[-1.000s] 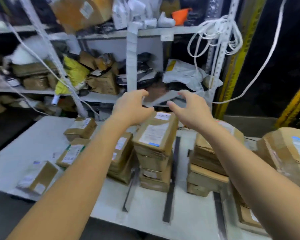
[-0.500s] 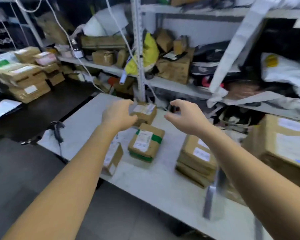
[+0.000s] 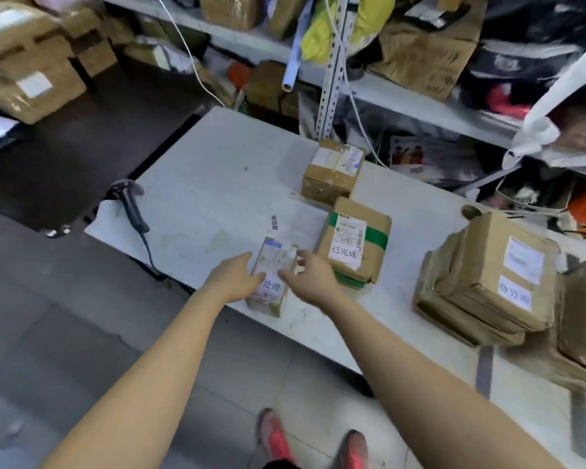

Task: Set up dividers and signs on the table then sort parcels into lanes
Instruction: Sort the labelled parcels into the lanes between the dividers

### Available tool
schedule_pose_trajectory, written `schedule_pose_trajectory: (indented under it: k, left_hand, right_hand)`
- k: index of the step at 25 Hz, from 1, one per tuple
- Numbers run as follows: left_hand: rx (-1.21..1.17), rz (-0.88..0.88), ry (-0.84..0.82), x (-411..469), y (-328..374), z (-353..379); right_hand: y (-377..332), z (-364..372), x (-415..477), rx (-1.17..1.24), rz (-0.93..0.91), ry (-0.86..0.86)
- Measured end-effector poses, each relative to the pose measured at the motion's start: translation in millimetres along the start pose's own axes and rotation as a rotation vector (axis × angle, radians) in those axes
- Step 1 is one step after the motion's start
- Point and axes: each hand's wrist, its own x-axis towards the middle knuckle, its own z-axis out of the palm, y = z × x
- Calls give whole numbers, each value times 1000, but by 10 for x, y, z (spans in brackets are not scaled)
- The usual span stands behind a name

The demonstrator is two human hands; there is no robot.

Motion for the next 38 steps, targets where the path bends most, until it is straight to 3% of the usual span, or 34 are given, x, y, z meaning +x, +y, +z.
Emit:
schedule_pose_trajectory:
  k: [5,15,19,22,29,34,38]
  left_hand:
    - [-262,51,-61,109,-69,253]
    - [-328,33,76,13,256,231]
    - [-369,70,171,-184,869,-200]
    - [-384,203,199,-481,1531,-397]
    - [-432,524,212,-1014,3113,-107]
    - [-330,597,116,-1113,3834,487]
    - [-325,516,-16,-987,4045,1102]
  right_hand:
    - [36,389,133,131,99,63]
    - [46,66,-18,274,32,189]
    - [-122,-535,-142,378,-64,298]
    - [-168,-1270,-396,439,-140,381]
    - [344,-2900,-1166,510,-269,531]
    - [1059,-3440,-1432,510,-155,612]
    - [1576,-3432,-1477,560,-12,569]
